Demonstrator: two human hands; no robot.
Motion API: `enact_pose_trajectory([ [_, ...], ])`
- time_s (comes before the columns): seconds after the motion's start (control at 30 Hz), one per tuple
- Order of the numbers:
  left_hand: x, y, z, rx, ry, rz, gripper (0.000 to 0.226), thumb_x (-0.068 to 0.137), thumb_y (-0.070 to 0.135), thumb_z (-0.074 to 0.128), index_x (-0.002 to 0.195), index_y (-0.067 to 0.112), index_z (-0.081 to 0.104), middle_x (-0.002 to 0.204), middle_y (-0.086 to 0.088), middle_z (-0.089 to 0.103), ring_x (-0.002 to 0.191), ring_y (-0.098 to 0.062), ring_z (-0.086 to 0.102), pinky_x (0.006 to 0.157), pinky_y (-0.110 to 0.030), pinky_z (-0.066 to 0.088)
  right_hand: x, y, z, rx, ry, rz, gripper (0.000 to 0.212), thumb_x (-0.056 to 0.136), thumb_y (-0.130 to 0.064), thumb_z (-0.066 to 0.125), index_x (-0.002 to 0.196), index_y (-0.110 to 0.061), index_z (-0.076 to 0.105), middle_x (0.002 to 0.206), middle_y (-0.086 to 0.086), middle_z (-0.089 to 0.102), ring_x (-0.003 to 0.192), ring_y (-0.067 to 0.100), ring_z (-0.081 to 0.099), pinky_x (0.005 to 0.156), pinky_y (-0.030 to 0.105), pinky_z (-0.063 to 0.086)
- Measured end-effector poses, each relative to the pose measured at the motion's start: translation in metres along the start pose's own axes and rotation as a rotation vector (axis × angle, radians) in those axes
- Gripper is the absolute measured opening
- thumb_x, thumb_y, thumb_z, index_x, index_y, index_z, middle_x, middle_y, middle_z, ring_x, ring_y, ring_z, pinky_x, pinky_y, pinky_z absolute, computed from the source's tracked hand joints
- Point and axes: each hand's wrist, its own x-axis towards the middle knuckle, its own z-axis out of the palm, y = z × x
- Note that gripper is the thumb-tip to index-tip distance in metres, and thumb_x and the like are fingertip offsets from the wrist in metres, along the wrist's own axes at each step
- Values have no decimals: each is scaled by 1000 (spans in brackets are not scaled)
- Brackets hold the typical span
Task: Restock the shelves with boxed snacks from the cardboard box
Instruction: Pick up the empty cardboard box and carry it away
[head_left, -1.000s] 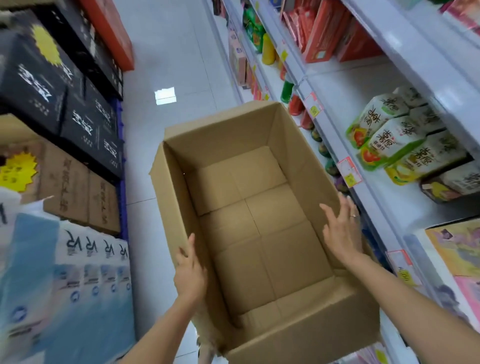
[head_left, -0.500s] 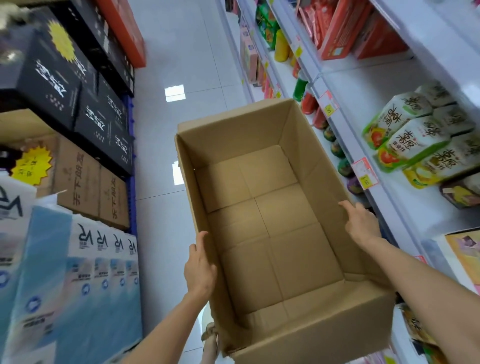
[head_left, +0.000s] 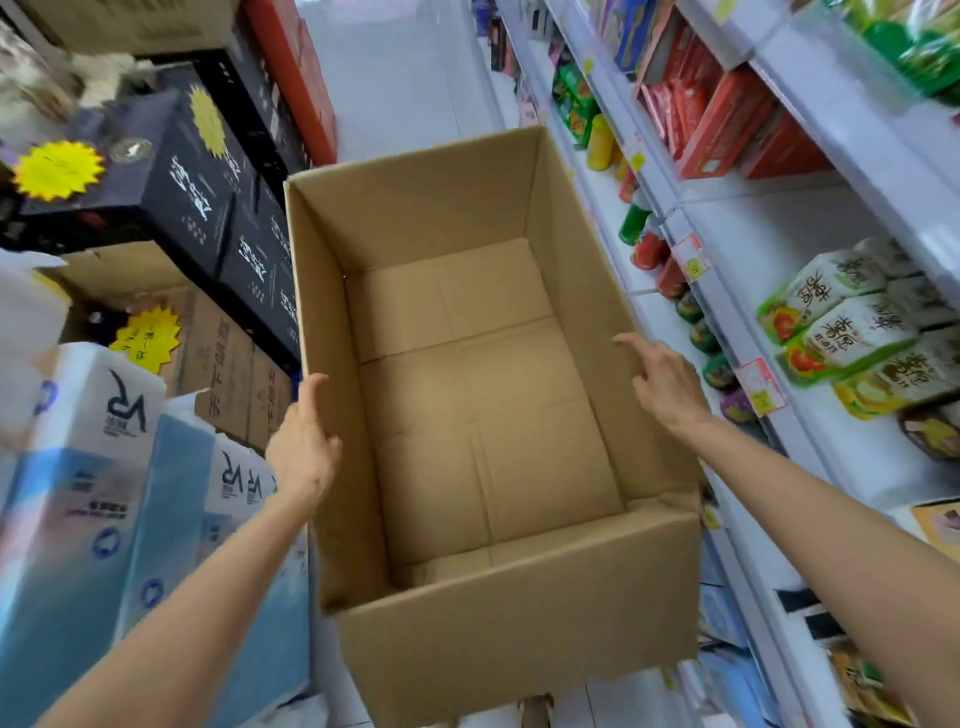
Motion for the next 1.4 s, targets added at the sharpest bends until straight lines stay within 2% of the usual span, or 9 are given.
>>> enact_pose_trajectory([
  [0.2, 59, -22, -38, 3, 38, 60, 72, 75, -13, 50, 136, 23, 32, 91, -18, 58, 78, -37, 58, 70, -44, 46, 32, -64, -10, 46, 118, 22, 64, 80, 12, 43, 134, -21, 46, 103, 21, 61, 80, 32, 54, 65, 30, 34],
  [0.33, 90, -28, -59, -5, 23, 107, 72, 78, -11, 53, 138, 21, 29, 90, -13, 54, 71, -28, 50, 65, -38, 38, 57, -92, -12, 80, 158, 41, 65, 78, 13, 44, 133, -21, 48, 103, 22, 63, 86, 38, 58, 64, 31, 35],
  [0.5, 136, -30, -79, 9, 23, 126, 66, 78, -7, 51, 135, 20, 30, 97, -15, 55, 82, -37, 57, 69, -40, 40, 96, -119, -18, 85, 160, 30, 65, 77, 13, 45, 132, -21, 48, 102, 22, 63, 84, 37, 58, 64, 31, 35],
  [0.8, 229, -10, -89, -1, -7, 145, 56, 79, -3, 49, 129, 17, 33, 111, -17, 54, 92, -38, 57, 75, -38, 40, 198, -149, -31, 180, 229, 51, 65, 76, 11, 46, 129, -28, 52, 112, 16, 65, 92, 37, 60, 72, 36, 46],
  [0.93, 293, 15, -95, -3, 33, 132, 52, 81, -4, 50, 127, 17, 36, 113, -17, 54, 87, -37, 56, 72, -37, 36, 262, -158, -39, 187, 215, 57, 67, 75, 11, 46, 128, -29, 53, 109, 16, 65, 86, 38, 59, 65, 36, 47],
  [1.0, 322, 28, -100, -22, 56, 139, 53, 82, -7, 49, 127, 18, 37, 113, -17, 54, 81, -34, 56, 73, -38, 39, 292, -161, -45, 215, 208, 66, 67, 75, 11, 46, 128, -30, 53, 111, 16, 64, 85, 38, 59, 67, 40, 50],
  [1.2, 407, 54, -103, -78, 95, 153, 59, 84, -10, 48, 133, 21, 36, 112, -16, 54, 77, -27, 53, 74, -38, 43, 371, -174, -58, 248, 198, 96, 63, 75, 8, 51, 124, -32, 54, 96, 20, 65, 66, 32, 53, 59, 37, 45],
  [1.3, 447, 62, -99, -80, 57, 160, 64, 84, -11, 46, 137, 21, 31, 118, -17, 52, 85, -31, 56, 78, -40, 45, 406, -181, -57, 260, 218, 109, 64, 74, 8, 52, 124, -32, 55, 96, 22, 65, 69, 33, 55, 65, 40, 49],
  [1.4, 488, 68, -94, -75, -14, 176, 68, 82, -13, 46, 139, 20, 28, 123, -17, 50, 96, -34, 56, 79, -40, 43, 439, -189, -54, 265, 210, 144, 65, 75, 8, 50, 126, -32, 55, 82, 19, 62, 65, 28, 50, 61, 36, 44],
])
